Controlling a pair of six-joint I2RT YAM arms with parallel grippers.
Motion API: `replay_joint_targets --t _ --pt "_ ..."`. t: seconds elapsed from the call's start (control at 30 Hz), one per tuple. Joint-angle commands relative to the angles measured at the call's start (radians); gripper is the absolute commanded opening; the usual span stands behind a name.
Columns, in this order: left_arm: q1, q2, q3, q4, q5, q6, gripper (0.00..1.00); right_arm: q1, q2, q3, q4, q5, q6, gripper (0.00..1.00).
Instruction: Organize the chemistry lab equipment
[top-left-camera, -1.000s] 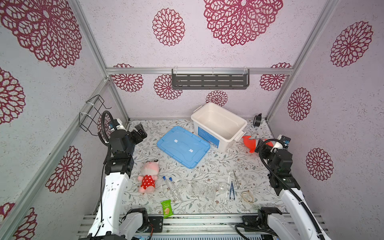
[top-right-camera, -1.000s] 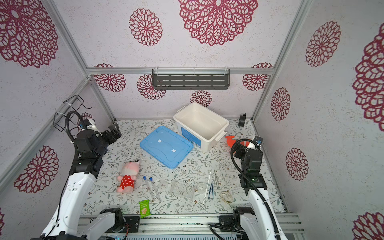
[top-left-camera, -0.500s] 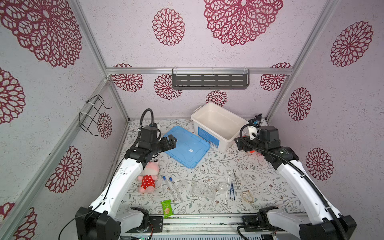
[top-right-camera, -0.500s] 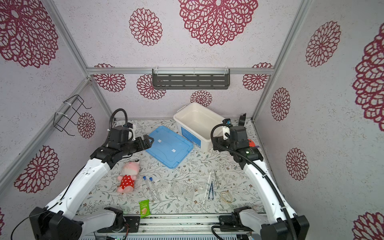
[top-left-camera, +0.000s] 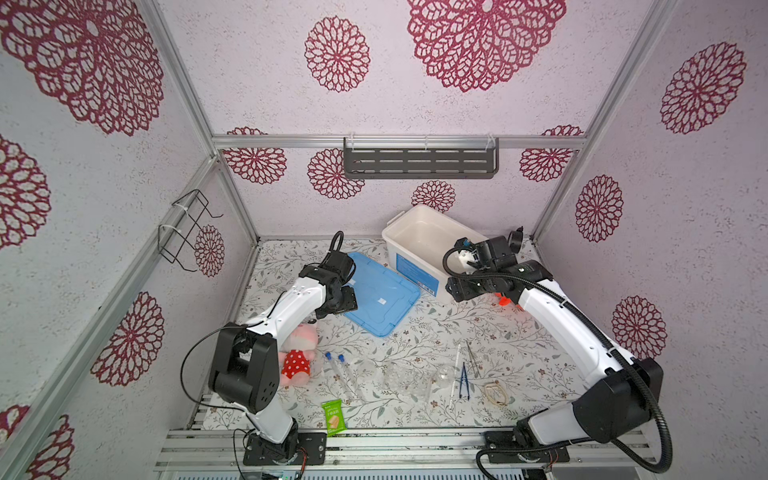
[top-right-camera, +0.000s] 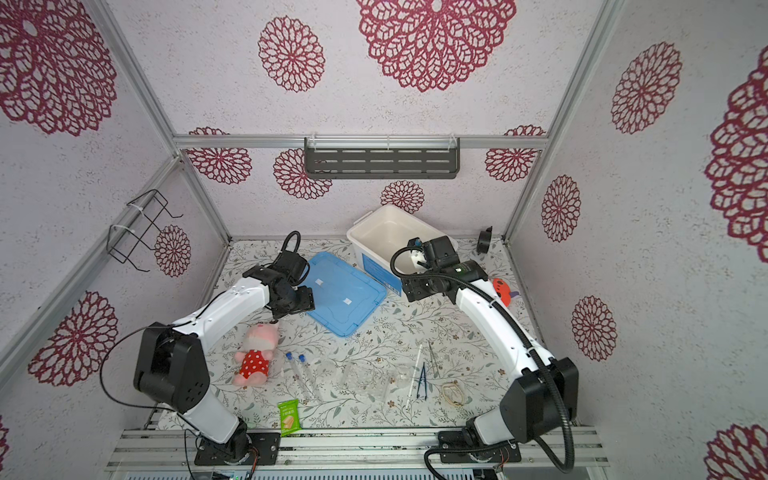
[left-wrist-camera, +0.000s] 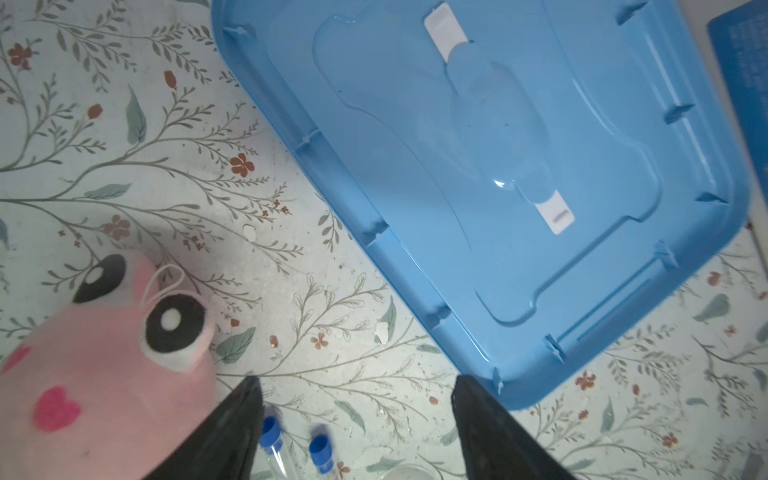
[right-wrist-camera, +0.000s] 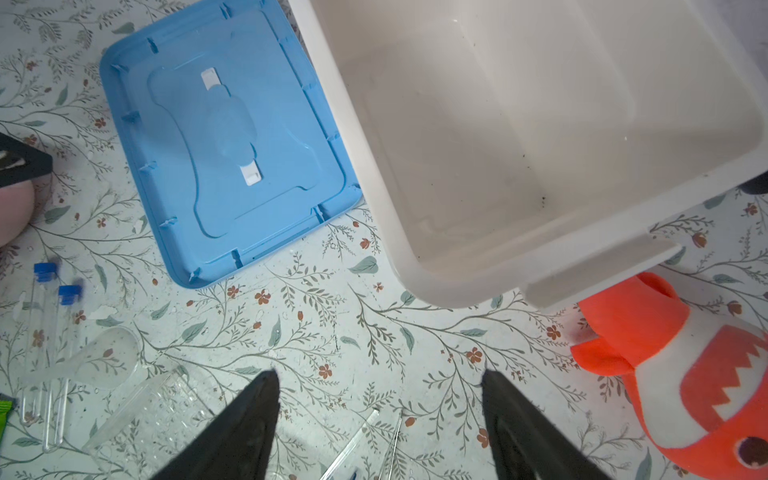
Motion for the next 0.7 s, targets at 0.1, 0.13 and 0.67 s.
replay_joint_targets --t 0.1,0.13,0.67 --pt "0.026 0.132 0.087 -0.027 -0.028 -0.076 0.69 0.0 0.103 0.12 -0.117 0.006 -0.007 0.76" --pt "0.034 0.146 0.089 -0.017 -0.03 -0.084 0.68 0.0 0.11 0.122 -0.117 0.006 -0.002 0.76" --pt "0.127 0.367 0.145 0.074 -0.014 -0.127 0.5 0.011 0.147 0.125 -0.079 0.008 0.026 0.77"
